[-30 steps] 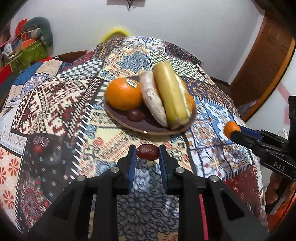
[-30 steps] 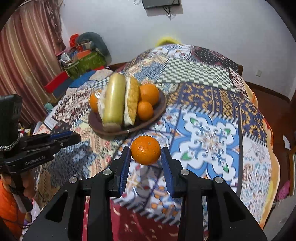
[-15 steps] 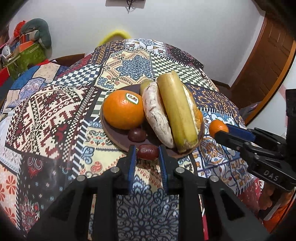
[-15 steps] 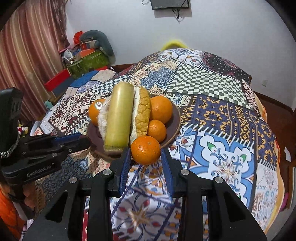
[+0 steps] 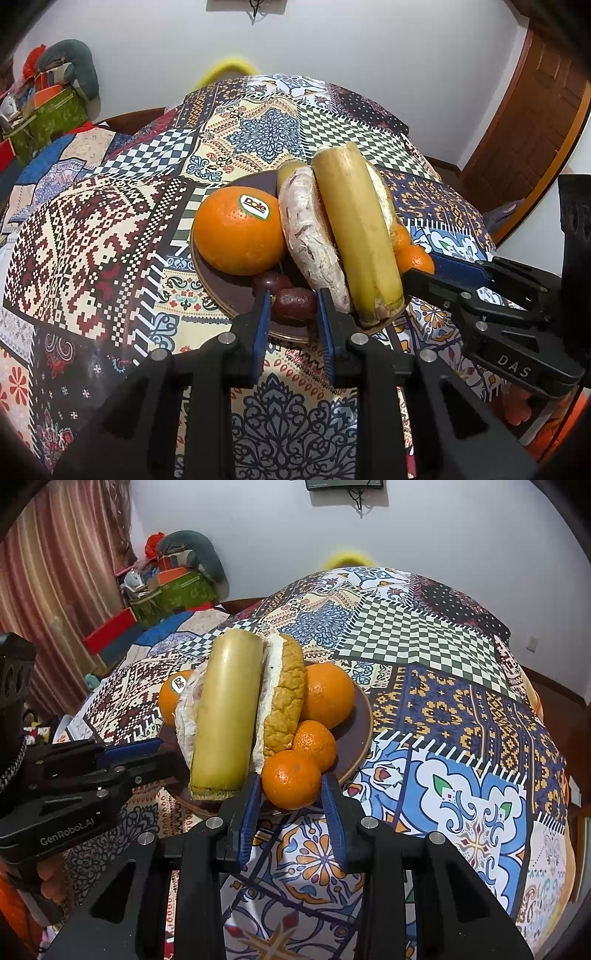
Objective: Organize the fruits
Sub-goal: 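Lower the date and tangerine onto the dark plate with both tools, then open both tools and lift them away from the plate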
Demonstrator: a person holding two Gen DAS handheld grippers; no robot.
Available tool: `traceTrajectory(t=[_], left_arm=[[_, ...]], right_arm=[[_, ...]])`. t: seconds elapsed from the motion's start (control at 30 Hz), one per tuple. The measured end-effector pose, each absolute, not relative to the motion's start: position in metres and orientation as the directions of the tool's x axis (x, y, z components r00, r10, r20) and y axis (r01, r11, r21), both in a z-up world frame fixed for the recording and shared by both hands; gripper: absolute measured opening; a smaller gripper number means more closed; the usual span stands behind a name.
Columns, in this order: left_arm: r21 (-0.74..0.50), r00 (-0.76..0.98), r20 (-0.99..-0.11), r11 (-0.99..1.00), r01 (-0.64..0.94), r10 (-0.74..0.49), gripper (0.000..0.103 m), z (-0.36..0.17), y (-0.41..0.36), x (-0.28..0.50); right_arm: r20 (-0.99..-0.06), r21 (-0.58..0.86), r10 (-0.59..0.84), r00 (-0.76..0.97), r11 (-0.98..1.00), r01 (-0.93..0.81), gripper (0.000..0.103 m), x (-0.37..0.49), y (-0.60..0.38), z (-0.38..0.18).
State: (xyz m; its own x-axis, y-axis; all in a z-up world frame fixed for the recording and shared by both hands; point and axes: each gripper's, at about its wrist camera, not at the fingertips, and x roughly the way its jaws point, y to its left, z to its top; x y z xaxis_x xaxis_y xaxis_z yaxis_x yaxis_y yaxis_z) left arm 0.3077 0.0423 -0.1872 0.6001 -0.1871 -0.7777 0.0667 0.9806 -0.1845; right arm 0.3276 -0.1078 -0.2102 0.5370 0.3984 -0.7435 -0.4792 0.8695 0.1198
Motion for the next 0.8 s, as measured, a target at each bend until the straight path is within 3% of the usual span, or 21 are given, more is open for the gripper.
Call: traceTrajectory(t=[0.23,0.37,0.47,0.8], left_arm=[[-0.196,0.584,-0.788,0.979,0.059,-0.193,0.024,-0.191,0.044,0.309],[-0.192,0.596,-0.782,0.980,0.053,-0.185,0.036,-0.189,0.045,0.305],[-0.192,0.602,-0.777,0.980,0.052,-0.184,0.036,-0.184,0.045,0.300],[-0.169,0.731,-0.666,0.985,0.045,-0.148,0.036,-0.111,0.047,0.251]], right_arm=[[-0.771,0.166,0.414,0.484,0.864,-0.475,0.036,0.332,-0.110,-0.216],[-0.773,0.164,0.407,0.487,0.869,-0.466,0.038,0.328,-0.114,-0.216],[-0.764,0.164,0.409,0.499,0.871,-0.463,0.038,0.323,-0.118,-0.208],[-0.632,0.108,0.408,0.659,0.889,-0.446,0.038,0.277,-0.136,-0.131]])
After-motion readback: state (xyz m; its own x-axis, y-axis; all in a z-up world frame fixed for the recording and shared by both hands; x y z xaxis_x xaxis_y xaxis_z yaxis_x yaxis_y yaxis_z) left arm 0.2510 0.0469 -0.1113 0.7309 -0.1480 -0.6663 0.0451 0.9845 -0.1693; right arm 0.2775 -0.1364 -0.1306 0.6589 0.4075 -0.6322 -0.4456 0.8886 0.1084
